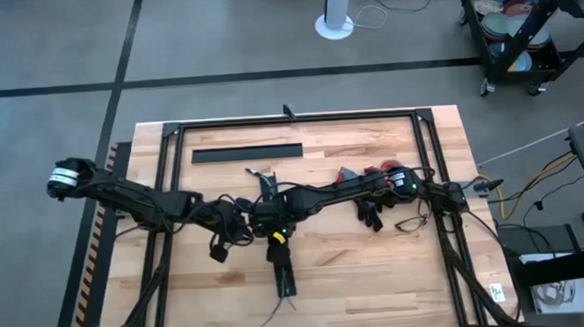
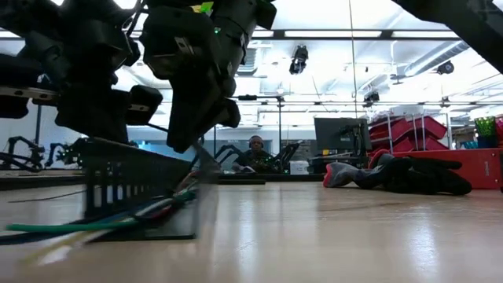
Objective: Ziptie cables
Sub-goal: Put the colored zip-tied cables into the black cable duct
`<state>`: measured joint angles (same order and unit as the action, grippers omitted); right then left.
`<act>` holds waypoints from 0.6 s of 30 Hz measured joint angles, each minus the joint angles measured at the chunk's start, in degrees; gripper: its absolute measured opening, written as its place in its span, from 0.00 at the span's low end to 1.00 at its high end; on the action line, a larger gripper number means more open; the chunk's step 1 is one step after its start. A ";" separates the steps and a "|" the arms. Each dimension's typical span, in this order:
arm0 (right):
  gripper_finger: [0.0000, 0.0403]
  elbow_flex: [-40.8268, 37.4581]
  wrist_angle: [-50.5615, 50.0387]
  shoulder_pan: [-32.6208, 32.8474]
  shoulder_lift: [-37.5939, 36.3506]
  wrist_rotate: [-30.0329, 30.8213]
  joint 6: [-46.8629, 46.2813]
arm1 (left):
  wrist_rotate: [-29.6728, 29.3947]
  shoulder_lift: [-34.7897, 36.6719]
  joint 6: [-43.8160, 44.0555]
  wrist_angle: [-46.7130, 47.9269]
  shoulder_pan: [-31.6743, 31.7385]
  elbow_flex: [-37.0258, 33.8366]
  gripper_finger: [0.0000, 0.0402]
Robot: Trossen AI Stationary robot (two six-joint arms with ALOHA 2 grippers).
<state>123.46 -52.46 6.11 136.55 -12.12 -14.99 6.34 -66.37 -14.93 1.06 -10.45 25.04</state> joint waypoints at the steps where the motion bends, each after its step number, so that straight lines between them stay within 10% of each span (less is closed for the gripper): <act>1: 0.08 0.00 0.01 -0.02 0.00 -0.01 0.00 | -0.27 0.29 0.23 0.01 0.02 0.02 0.00; 18: 0.00 0.03 -6.20 0.17 -0.28 0.69 12.49 | -2.24 8.64 5.72 14.58 0.06 6.12 0.13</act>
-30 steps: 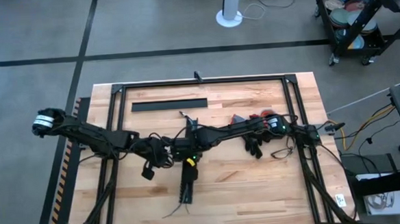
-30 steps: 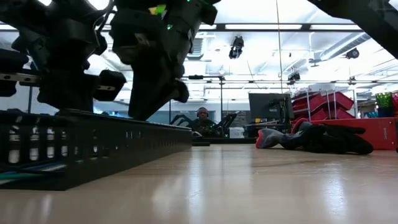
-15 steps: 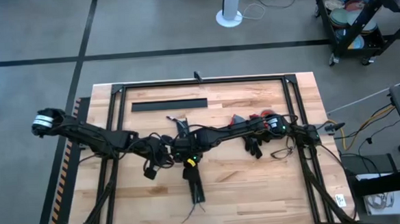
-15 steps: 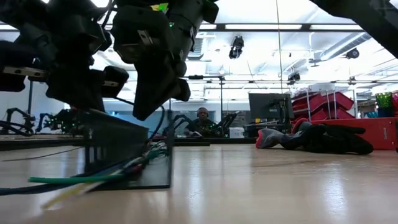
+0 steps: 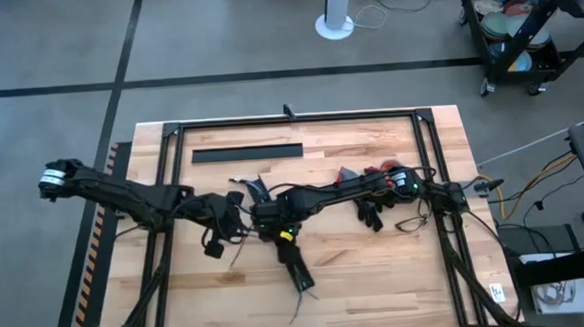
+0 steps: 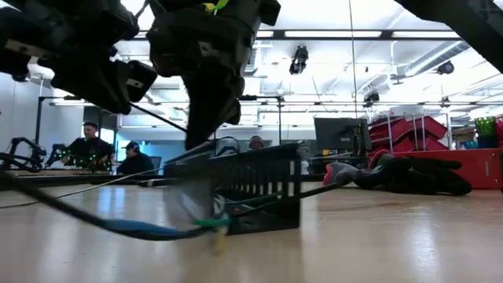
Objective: Ziptie cables
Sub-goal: Put the colored zip-tied cables into the black cable duct
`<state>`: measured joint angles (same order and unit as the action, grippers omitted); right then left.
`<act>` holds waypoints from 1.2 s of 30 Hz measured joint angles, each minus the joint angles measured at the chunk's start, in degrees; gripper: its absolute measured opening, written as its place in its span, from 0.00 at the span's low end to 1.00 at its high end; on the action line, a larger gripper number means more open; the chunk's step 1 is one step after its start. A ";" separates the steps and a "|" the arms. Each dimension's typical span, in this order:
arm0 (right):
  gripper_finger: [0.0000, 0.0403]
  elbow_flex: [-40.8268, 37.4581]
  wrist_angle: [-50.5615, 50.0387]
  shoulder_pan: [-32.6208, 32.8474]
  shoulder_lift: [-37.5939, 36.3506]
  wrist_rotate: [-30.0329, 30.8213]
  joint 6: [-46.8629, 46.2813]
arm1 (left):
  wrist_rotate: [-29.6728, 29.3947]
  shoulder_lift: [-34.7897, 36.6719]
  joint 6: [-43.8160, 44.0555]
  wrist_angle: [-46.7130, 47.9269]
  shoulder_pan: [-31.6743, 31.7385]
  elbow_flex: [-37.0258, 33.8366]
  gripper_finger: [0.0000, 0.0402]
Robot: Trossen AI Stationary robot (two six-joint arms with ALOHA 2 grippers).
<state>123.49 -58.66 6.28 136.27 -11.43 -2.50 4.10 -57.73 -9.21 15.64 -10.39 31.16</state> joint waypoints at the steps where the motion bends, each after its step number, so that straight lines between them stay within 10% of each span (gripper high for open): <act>1: 0.00 -0.01 -0.41 0.00 0.00 0.89 1.68 | -0.77 0.30 0.76 0.20 0.00 0.00 0.15; 11: 0.00 -1.17 0.27 0.14 0.57 4.02 15.74 | -0.29 6.86 8.70 3.77 -0.04 0.07 0.42; 20: 0.00 -2.20 2.33 0.73 0.68 5.77 26.37 | -1.14 7.40 14.46 -9.76 -0.66 -4.00 0.44; 28: 0.00 -2.93 3.28 1.64 0.72 7.58 33.15 | 0.96 -3.68 21.98 -37.31 -4.56 -12.37 0.38; 36: 0.00 -3.46 3.69 1.64 0.72 8.42 32.92 | -2.78 -15.62 25.42 -38.99 -5.73 -8.92 0.38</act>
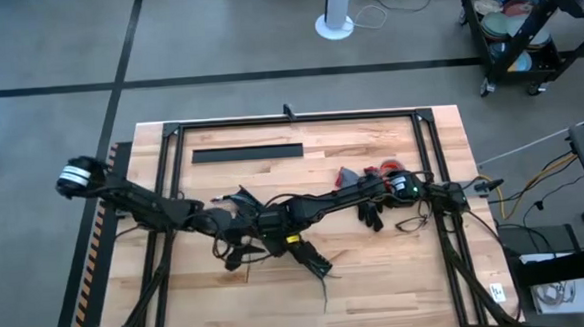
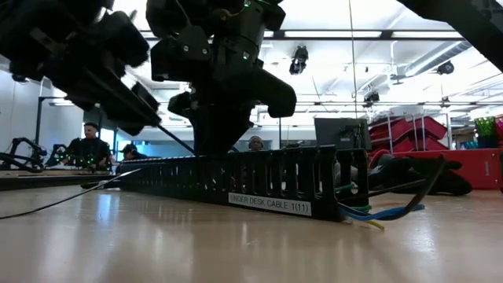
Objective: Ziptie cables
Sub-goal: Put the colored zip-tied cables into the black cable duct
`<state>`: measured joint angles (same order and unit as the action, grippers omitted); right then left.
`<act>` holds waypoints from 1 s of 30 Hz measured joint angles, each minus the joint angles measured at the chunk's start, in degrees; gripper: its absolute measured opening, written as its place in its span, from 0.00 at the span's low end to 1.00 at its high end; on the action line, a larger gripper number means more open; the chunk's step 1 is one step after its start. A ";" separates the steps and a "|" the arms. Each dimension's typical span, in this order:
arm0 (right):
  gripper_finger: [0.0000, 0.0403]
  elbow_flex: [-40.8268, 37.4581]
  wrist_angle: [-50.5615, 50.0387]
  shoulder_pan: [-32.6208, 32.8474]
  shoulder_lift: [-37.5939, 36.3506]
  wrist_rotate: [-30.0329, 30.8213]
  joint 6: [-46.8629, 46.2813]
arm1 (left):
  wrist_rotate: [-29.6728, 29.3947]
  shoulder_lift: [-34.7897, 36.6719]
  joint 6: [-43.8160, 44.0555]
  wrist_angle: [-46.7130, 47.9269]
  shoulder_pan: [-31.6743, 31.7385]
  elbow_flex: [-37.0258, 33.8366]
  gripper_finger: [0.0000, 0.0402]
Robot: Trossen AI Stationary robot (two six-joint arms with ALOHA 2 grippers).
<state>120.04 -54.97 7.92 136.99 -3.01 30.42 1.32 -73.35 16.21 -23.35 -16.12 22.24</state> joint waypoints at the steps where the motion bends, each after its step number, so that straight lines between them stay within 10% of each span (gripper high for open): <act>1: 0.00 -0.01 0.01 0.00 0.00 0.22 -0.35 | 0.03 -0.79 -0.15 -0.04 -0.01 0.70 0.39; 30: 0.00 -1.26 0.23 0.20 -0.04 1.58 -1.31 | 0.75 -7.90 -8.88 -5.59 -2.89 2.76 0.32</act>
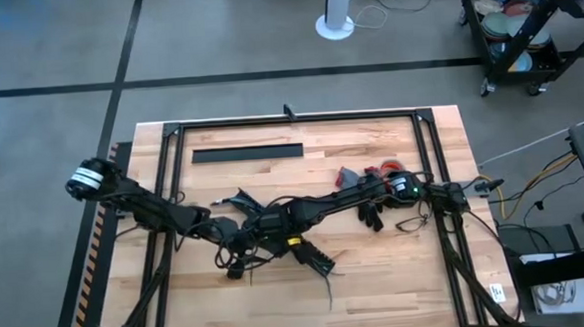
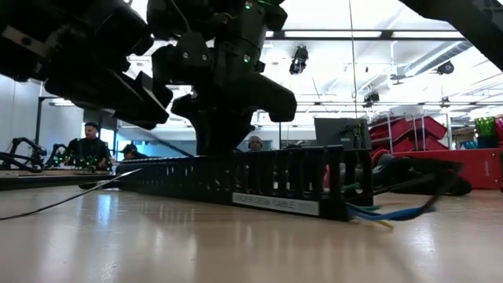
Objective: Ziptie cables
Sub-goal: Put the colored zip-tied cables into the black cable duct
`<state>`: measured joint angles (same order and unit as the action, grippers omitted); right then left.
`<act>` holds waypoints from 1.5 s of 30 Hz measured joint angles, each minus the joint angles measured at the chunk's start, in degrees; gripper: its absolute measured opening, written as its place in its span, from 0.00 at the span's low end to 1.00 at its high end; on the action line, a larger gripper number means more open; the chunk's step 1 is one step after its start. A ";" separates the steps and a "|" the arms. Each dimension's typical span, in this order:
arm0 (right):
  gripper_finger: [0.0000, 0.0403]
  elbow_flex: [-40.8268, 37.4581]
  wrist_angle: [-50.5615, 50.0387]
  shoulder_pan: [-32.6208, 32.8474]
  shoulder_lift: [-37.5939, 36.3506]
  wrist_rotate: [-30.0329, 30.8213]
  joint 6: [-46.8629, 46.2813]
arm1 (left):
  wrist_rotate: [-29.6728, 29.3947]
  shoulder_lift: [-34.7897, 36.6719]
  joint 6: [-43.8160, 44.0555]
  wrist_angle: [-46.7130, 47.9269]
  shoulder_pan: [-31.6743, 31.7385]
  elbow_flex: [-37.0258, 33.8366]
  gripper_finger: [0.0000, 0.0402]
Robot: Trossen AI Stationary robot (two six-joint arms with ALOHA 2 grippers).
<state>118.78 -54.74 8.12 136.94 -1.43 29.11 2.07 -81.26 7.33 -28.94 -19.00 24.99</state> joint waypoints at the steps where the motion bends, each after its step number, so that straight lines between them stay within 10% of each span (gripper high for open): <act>1: 0.00 -0.17 -0.03 0.00 0.03 0.01 -0.05 | 0.00 -0.20 0.01 0.10 -0.02 0.00 0.31; 18: 0.02 -1.79 3.45 -0.17 0.02 -0.05 -1.06 | 0.61 6.05 2.04 10.00 -0.78 -0.02 0.25; 32: 0.32 0.28 1.84 0.65 -0.02 -0.13 -0.61 | -1.63 22.33 1.88 25.34 -1.05 -1.36 0.25; 45: 0.45 4.62 -3.67 1.53 -0.31 0.09 -3.64 | -2.16 14.16 7.04 19.57 -1.05 -2.10 0.32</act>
<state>123.40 -58.41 9.65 136.64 -1.34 25.47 -0.09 -67.09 14.38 -9.38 -20.05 22.90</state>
